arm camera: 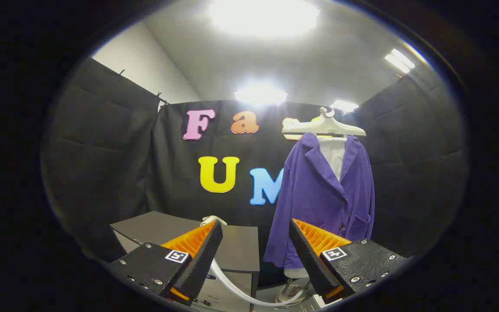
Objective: Iron the clothes twice with a garment steamer, once on the left side and once on the right side.
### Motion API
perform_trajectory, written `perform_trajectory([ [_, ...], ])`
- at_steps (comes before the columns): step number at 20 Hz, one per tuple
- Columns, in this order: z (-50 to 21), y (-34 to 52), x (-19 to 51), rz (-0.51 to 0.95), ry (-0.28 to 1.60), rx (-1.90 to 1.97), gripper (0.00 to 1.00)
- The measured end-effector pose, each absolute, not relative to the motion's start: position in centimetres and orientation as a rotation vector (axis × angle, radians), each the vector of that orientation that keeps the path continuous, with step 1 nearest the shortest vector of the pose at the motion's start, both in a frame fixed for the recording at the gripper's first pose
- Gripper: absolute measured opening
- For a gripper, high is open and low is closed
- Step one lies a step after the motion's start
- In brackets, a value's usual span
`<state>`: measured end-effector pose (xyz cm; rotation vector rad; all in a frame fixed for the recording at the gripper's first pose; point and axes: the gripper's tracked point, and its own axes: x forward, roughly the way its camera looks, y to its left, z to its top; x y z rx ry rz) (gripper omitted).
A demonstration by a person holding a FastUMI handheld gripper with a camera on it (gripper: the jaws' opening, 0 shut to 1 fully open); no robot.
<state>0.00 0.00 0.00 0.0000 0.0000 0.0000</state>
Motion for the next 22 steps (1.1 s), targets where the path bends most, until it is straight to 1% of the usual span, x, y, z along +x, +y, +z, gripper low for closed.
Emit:
perform_trajectory([
  [9,-0.1,0.7,-2.0,0.134,0.012,0.017,0.95],
  [16,-1.7,-1.2,-3.4,0.196,0.036,0.010,0.95],
  [20,-4.0,-1.4,-3.2,0.207,0.118,-0.050,0.95],
  [22,-4.5,0.4,-2.3,0.246,0.155,-0.047,0.96],
])
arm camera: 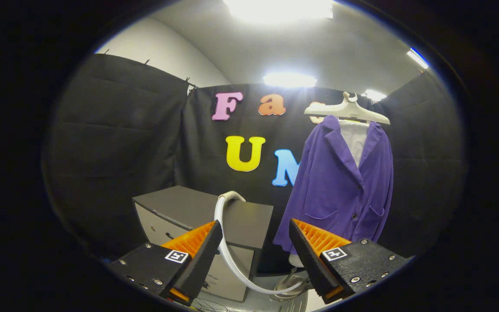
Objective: Iron the clothes twice with a garment steamer, once on the left side and once on the right side.
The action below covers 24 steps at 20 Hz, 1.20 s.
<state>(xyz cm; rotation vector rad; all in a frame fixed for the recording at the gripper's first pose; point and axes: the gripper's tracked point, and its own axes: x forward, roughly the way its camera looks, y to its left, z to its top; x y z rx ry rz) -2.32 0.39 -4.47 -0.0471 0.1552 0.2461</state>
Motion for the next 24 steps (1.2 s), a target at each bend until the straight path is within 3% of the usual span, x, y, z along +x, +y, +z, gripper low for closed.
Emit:
perform_trajectory([
  [11,-0.4,12.4,11.7,0.320,0.246,0.128,0.95],
  [24,-6.5,15.5,29.6,0.067,0.602,0.272,0.95],
])
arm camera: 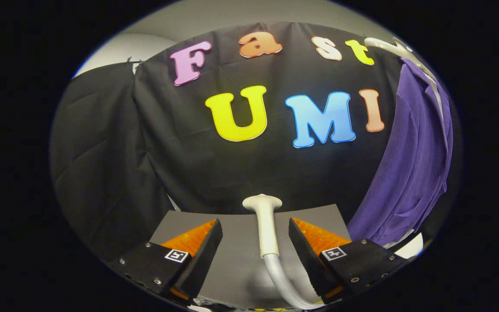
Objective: Iron the clothes twice with a garment steamer, once on the left side and once on the right side.
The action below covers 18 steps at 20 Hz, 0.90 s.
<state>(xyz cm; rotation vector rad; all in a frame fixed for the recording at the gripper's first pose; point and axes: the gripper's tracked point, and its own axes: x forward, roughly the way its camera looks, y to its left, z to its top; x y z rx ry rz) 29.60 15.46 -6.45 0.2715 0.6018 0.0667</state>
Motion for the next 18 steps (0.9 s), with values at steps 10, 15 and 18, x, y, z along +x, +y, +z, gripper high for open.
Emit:
perform_trajectory([
  [10,-17.2,15.8,36.0,-0.003,0.906,0.321,0.96],
  [15,-20.1,17.6,37.1,-0.009,0.992,0.363,0.93],
  [18,-21.0,17.9,37.6,-0.033,1.008,0.352,0.88],
])
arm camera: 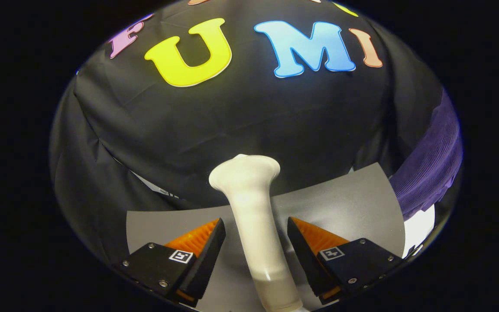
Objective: Iron the clothes twice with a garment steamer, once on the left side and once on the right side.
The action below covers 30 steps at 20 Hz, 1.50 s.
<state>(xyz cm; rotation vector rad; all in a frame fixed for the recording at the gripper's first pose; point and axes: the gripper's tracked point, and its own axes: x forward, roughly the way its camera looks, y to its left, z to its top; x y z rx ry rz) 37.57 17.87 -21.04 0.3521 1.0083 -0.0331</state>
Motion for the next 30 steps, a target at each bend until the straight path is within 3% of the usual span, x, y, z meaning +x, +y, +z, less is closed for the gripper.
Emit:
perform_trajectory([
  [2,-21.2,17.4,37.4,-0.080,1.005,0.328,0.85],
  [5,-21.6,17.1,37.8,-0.085,0.978,0.243,0.62],
  [7,-21.7,16.9,37.6,-0.088,0.966,0.194,0.54],
  [12,-21.7,16.9,36.8,-0.113,0.913,0.141,0.40],
  [21,-17.5,16.4,32.7,-0.001,0.746,0.160,0.36],
  [30,-10.3,9.5,18.9,0.125,0.505,0.080,0.35],
])
